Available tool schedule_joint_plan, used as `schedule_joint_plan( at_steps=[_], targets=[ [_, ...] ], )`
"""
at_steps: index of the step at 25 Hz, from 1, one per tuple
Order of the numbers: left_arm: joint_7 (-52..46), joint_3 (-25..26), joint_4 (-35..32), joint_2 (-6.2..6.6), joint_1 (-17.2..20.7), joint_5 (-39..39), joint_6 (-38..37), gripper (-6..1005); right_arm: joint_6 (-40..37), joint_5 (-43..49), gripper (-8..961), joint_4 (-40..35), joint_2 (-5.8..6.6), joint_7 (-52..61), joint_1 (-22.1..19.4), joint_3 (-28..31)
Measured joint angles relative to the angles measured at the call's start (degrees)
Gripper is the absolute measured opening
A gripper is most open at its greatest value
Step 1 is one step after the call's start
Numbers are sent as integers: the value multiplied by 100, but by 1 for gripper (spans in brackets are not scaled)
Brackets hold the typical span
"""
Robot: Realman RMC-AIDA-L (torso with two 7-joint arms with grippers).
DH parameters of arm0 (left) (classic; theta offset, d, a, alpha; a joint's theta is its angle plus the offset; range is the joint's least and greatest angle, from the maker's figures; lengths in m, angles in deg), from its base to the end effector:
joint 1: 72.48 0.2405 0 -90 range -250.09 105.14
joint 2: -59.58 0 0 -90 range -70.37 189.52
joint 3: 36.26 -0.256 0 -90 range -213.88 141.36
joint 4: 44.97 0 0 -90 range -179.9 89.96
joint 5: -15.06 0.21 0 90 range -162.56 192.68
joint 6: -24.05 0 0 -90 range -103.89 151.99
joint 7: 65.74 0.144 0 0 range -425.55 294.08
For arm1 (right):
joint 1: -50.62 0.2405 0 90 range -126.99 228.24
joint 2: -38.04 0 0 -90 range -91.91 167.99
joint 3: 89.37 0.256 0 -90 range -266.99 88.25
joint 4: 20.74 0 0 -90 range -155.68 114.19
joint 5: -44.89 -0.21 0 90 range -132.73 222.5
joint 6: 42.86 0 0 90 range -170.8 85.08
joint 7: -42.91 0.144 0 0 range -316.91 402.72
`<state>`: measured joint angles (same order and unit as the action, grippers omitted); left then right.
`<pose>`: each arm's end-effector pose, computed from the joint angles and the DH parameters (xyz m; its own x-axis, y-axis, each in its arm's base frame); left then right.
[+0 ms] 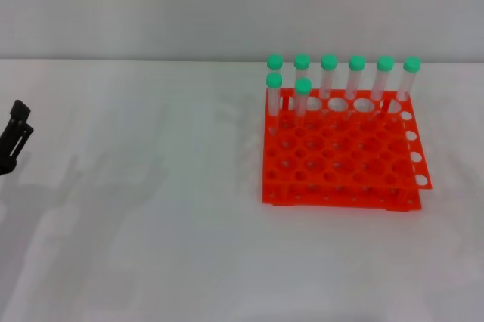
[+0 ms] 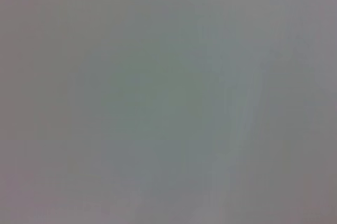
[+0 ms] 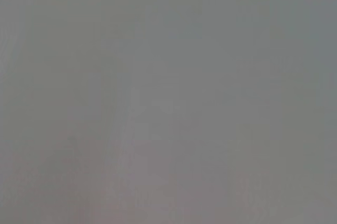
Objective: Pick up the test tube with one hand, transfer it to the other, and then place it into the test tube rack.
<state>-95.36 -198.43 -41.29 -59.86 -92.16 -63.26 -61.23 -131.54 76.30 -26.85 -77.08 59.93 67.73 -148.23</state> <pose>-0.3598 0.2756 0.0302 0.5396 -0.1553 0.8275 0.8170 -0.1407 -0.5592 0.3502 0.2781 0.0570 0.7222 0.2898 -0.6281 -0.5939 -0.2059 -0.7778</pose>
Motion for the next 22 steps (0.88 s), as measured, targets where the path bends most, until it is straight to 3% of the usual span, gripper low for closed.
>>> schedule_joint_plan(
  at_steps=[9, 17, 22],
  targets=[
    [311, 1, -273, -2, -123, -339, 13, 885, 328, -878, 872, 127, 3, -287, 40, 12],
    [1063, 1, -559, -4, -246, -534, 21, 885, 563, -972, 872, 79, 100, -312, 53, 10],
    [1219, 1, -579, -2, -312, -587, 159, 885, 578, -1201, 872, 71, 77, -480, 11, 15]
  ],
)
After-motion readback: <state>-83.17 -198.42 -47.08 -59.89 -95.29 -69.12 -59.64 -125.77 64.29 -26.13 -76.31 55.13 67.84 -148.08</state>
